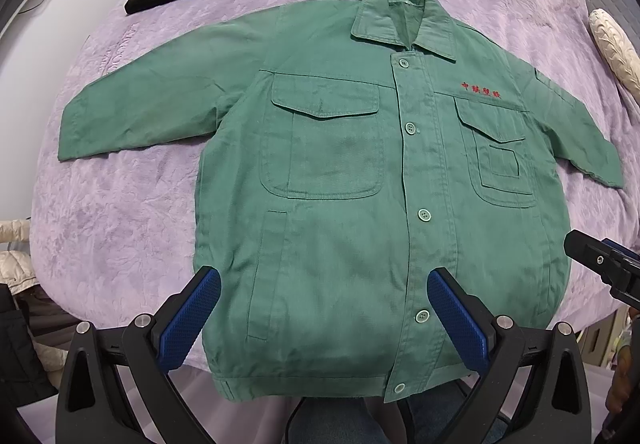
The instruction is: Fold large clothes
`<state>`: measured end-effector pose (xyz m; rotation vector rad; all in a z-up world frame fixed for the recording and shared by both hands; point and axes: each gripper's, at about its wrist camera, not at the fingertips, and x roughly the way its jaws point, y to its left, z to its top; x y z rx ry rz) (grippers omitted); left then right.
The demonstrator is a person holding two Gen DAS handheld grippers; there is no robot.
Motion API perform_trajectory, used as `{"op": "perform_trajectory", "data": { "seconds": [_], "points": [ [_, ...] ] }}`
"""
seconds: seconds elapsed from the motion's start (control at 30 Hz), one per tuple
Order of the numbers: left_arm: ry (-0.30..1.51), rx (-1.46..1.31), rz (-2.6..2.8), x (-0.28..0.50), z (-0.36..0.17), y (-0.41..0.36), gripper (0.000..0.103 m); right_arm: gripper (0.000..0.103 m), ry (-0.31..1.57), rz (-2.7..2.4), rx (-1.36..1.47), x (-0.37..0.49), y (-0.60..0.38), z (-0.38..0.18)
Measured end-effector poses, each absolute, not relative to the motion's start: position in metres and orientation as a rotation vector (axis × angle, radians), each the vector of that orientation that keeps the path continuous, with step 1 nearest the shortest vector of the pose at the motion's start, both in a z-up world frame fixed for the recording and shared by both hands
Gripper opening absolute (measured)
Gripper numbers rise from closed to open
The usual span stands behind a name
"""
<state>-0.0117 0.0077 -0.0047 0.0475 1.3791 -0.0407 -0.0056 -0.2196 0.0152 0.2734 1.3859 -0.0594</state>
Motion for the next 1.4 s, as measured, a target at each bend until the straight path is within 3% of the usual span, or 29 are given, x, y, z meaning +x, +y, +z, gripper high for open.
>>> {"op": "perform_trajectory", "data": {
  "seconds": [0.3, 0.6, 0.77, 1.23, 1.4],
  "points": [
    [1.36, 0.041, -0.031, -0.005, -0.008, 0.012, 0.103, 0.103, 1.391, -0.051, 0.26, 0.001, -0.206, 0.008],
    [1.357, -0.109, -0.015, 0.011, -0.031, 0.063, 0.103, 0.103, 1.36, 0.05, 0.304, 0.017, -0.164, -0.013],
    [1.343, -0.235, 0.008, 0.032, -0.059, 0.115, 0.103, 0.103, 1.366, 0.201, 0.326, 0.038, -0.12, -0.035],
    [1.063, -0.532, 0.315, 0.109, -0.138, 0.348, 0.103, 0.103, 1.407, 0.407, 0.21, 0.079, -0.013, -0.085],
    [1.003, -0.594, 0.347, 0.128, -0.147, 0.387, 0.103, 0.103, 1.41, 0.407, 0.222, 0.083, -0.003, -0.093]
  ]
}}
